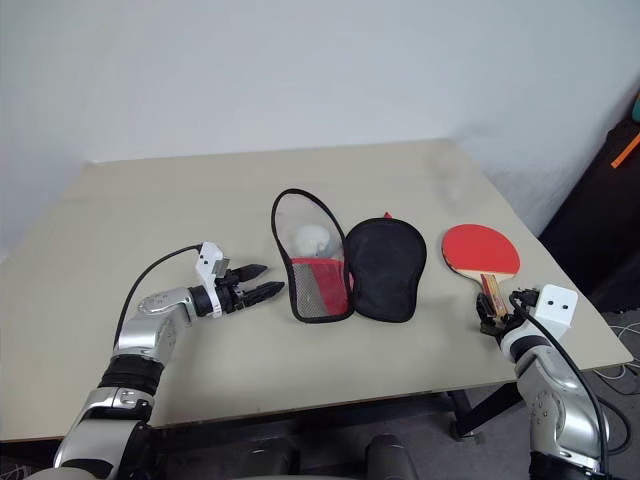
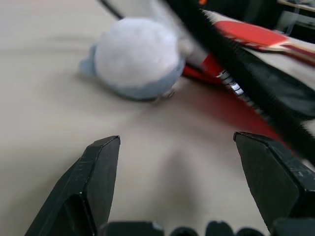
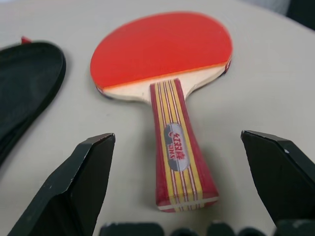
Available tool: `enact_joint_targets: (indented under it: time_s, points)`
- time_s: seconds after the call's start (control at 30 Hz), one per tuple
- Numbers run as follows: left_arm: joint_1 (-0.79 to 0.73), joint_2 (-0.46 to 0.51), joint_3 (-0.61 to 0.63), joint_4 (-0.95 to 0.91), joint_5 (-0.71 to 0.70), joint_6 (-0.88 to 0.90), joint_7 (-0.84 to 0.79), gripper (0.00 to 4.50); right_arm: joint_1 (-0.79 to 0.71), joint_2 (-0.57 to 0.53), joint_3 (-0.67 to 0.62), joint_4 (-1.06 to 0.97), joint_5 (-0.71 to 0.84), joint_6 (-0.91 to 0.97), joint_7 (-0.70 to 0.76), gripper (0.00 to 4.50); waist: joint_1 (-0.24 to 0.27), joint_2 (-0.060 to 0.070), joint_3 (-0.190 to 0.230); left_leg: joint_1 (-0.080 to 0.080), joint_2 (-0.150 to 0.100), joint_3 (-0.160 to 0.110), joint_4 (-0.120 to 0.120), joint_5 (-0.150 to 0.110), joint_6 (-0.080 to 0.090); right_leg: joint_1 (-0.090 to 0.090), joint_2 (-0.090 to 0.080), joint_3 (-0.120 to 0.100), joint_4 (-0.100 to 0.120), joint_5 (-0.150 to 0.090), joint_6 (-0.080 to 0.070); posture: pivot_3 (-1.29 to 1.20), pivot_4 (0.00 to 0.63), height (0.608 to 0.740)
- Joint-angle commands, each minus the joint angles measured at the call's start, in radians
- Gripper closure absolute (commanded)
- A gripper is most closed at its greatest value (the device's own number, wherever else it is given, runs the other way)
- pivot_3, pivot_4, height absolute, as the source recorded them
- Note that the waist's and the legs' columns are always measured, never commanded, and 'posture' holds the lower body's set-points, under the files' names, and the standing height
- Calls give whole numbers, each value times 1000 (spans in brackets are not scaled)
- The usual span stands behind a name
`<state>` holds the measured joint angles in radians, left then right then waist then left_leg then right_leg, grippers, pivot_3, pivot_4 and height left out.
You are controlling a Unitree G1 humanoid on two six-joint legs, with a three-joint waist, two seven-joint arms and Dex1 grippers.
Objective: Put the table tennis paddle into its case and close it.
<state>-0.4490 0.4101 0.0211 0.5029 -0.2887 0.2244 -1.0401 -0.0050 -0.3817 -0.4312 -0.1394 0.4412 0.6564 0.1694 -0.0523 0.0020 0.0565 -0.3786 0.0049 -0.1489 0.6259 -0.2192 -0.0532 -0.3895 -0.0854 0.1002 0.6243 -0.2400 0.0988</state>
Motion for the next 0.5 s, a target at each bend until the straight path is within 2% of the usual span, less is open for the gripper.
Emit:
enact_joint_targets:
  time_s: [0.03, 0.23, 0.5]
  points:
    - [-30, 16, -4, -25, -13, -1, -43, 599, -62, -40, -13, 29, 23, 28, 34, 67, 0, 0, 0, 0, 0, 0, 0, 0, 0, 0, 0, 0, 0, 0, 0, 0, 0, 740]
    - [-46, 4, -13, -21, -7, -5, -58, 599, -170, -104, -7, 210, 4, 54, 73, 67, 1, -1, 1, 0, 0, 0, 0, 0, 0, 0, 0, 0, 0, 0, 0, 0, 0, 740]
    - [-48, 2, -32, -23, -6, -16, -85, 599, -298, -161, 86, 444, -99, -9, 120, 67, -3, -2, 1, 0, 0, 0, 1, 0, 0, 1, 0, 0, 0, 0, 0, 0, 0, 740]
